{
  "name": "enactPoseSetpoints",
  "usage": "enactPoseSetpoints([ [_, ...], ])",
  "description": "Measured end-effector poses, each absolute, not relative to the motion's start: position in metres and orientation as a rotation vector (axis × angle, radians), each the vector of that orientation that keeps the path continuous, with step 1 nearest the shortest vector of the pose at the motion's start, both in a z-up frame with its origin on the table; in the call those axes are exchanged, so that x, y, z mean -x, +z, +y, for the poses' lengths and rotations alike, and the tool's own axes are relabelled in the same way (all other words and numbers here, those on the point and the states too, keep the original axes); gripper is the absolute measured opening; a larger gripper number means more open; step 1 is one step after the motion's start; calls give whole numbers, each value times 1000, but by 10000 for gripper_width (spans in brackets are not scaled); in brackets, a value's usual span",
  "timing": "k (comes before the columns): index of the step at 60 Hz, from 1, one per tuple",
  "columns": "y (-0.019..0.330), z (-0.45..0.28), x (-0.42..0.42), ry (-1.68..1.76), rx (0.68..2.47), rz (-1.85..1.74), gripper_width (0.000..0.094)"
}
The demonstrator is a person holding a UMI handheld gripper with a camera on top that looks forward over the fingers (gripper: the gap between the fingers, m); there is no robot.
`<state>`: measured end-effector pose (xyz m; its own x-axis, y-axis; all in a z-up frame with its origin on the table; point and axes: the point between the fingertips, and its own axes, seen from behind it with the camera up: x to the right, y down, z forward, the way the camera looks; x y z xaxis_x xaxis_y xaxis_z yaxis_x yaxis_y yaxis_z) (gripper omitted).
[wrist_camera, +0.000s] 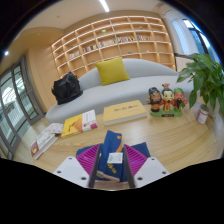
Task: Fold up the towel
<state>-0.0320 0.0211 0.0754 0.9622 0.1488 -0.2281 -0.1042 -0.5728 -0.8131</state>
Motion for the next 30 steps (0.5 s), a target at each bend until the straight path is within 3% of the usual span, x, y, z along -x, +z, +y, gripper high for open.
enactPoseSetpoints([
  [3, 67, 23, 2, 292, 2162, -5, 768],
  [5, 64, 26, -20, 243, 2163, 13, 842],
  [16, 81, 4, -92, 103, 2134, 25, 850],
  [30, 128, -71, -100, 56, 2103, -107, 848],
])
